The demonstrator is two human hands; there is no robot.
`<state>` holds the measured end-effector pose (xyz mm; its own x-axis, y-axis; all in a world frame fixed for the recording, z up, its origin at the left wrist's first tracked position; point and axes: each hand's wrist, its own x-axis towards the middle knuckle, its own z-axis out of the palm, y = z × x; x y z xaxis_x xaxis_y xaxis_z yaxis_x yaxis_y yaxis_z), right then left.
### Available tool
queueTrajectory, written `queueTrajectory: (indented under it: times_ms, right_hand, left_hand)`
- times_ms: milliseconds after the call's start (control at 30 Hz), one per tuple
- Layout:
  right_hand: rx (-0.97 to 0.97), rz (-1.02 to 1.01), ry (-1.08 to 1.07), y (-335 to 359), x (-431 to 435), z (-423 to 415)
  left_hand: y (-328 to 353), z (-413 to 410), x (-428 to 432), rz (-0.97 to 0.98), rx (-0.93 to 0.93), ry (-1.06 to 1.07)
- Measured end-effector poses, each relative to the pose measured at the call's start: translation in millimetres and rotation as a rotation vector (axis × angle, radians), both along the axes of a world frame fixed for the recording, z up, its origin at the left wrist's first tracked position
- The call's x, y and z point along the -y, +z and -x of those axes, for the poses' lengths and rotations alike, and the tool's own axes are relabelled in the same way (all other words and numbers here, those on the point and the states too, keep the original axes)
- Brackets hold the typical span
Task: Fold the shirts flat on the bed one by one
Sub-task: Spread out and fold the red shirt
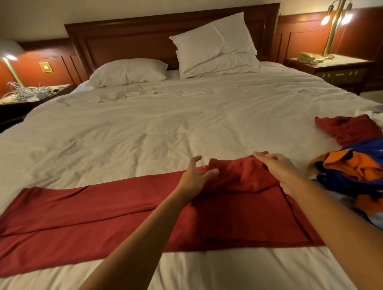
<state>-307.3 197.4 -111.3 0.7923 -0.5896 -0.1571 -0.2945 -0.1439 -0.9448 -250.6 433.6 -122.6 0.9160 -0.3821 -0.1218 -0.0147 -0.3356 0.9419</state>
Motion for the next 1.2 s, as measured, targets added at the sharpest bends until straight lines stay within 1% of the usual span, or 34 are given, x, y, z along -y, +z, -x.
queueTrajectory:
  times_ms: [33, 100, 133, 200, 267, 333, 367, 467, 500, 533, 567, 633, 700, 800, 900, 1000, 1033, 1100, 1200]
  right_hand:
    - [0.008, -0.024, -0.043, -7.1, -0.8, 1.5]
    - [0.074, 0.011, -0.068, -13.6, -1.4, 6.8]
    - [0.104, 0.054, -0.04, -15.9, -2.3, 10.8]
    - [0.133, 0.139, 0.084, -22.1, -4.2, 20.8]
    - [0.146, 0.263, 0.211, -31.4, -1.5, 28.7]
    - [0.189, 0.385, 0.28, -33.7, 3.2, 29.8]
    - [0.227, 0.397, 0.279, -32.1, 4.7, 28.6]
    - [0.308, 0.277, 0.19, -27.3, 7.5, 27.1]
    - [0.31, 0.284, 0.182, -28.1, 8.2, 27.5]
    - [0.286, 0.334, 0.198, -29.4, 8.4, 28.8]
    - [0.236, 0.411, 0.237, -31.2, 8.3, 29.7]
    - [0.125, 0.573, 0.309, -34.9, 6.9, 29.6]
    - [0.055, 0.705, 0.323, -36.1, 6.8, 27.3]
    - [-0.049, 0.804, 0.352, -31.8, 11.0, 25.3]
    - [-0.097, 0.82, 0.306, -30.7, 16.4, 24.9]
    - [0.002, 0.72, 0.067, -28.1, 20.0, 16.3]
    - [0.003, 0.689, 0.009, -26.9, 21.1, 10.4]
    - [-0.067, 0.642, -0.026, -25.8, 23.1, -2.8]
    - [-0.158, 0.615, -0.076, -26.4, 21.7, -20.3]
  left_hand:
    - [-5.8, 2.9, -1.0, 0.004, 0.021, -0.029]
    - [-15.9, 5.1, -5.0, 0.015, 0.11, -0.033]
    - [-19.4, 4.8, -7.1, 0.013, 0.169, -0.017]
    - [-23.8, 4.7, -9.9, 0.023, 0.25, 0.013]
    - [-25.9, 6.8, -9.7, 0.062, 0.276, 0.006]
    - [-26.4, 9.5, -8.1, 0.069, 0.28, -0.019]
    - [-26.2, 10.5, -7.9, 0.073, 0.275, -0.034]
    - [-29.6, 11.3, -11.2, 0.151, 0.252, -0.069]
    - [-31.2, 11.7, -12.7, 0.17, 0.245, -0.066]
    - [-33.0, 11.7, -14.3, 0.16, 0.253, -0.055]
    - [-34.8, 11.6, -15.1, 0.11, 0.286, -0.039]
    - [-38.2, 12.7, -13.3, -0.069, 0.395, -0.018]
    - [-39.1, 14.9, -8.6, -0.217, 0.489, -0.007]
    - [-44.0, 15.9, -6.5, -0.337, 0.586, -0.001]
    - [-52.6, 14.4, -10.6, -0.383, 0.61, 0.033]
    - [-54.8, 12.4, -9.8, -0.402, 0.606, 0.005]
    - [-55.4, 12.0, -8.9, -0.432, 0.607, -0.028]
    - [-57.1, 10.5, -7.9, -0.481, 0.585, -0.088]
    - [-59.7, 7.4, -8.8, -0.512, 0.533, -0.119]
